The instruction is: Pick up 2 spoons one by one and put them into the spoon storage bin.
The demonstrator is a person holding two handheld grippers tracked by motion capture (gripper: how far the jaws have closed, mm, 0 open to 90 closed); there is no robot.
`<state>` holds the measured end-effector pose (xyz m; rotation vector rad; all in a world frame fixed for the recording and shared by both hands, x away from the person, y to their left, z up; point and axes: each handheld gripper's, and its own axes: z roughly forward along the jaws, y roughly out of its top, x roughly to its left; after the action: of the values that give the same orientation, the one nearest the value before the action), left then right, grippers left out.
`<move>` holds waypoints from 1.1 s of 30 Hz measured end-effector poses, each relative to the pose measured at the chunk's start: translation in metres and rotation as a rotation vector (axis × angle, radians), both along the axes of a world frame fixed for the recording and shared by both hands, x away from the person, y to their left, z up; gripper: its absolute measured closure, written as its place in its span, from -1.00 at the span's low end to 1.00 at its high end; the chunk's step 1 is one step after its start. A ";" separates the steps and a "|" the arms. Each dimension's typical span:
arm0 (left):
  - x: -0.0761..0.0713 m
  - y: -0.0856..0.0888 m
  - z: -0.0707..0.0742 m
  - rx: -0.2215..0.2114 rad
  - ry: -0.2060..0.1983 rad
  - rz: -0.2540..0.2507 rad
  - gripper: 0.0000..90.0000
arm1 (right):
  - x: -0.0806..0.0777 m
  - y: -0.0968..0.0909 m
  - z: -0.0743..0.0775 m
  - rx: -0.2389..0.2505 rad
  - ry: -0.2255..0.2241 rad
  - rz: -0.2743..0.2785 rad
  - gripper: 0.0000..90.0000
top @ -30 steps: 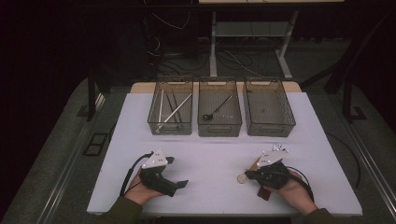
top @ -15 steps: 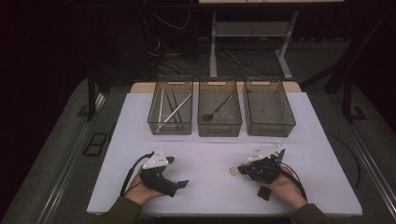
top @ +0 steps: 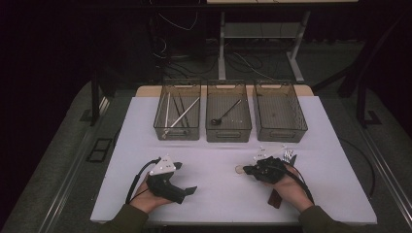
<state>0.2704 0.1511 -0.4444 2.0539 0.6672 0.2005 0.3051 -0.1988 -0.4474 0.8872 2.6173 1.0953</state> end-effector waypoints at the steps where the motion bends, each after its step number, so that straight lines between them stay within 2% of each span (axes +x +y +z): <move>1: 0.000 0.000 0.000 -0.001 0.000 0.000 -1.00 | 0.002 0.001 0.000 0.000 -0.003 -0.003 1.00; 17: 0.000 0.000 0.001 -0.008 -0.006 -0.003 -1.00 | 0.032 0.008 -0.002 0.022 -0.013 -0.073 1.00; 22: 0.000 0.000 0.000 -0.004 -0.006 -0.006 -1.00 | 0.040 0.009 -0.001 0.011 -0.019 -0.089 1.00; 30: 0.000 0.000 0.001 -0.002 -0.010 -0.009 -1.00 | 0.038 0.006 0.006 0.050 -0.027 -0.086 1.00; 33: 0.000 0.000 0.001 -0.004 -0.010 -0.006 -1.00 | 0.037 -0.001 0.013 0.075 -0.017 -0.086 0.88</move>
<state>0.2703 0.1511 -0.4434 2.0497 0.6544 0.2053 0.3422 -0.2000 -0.4345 0.9919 2.5138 1.1797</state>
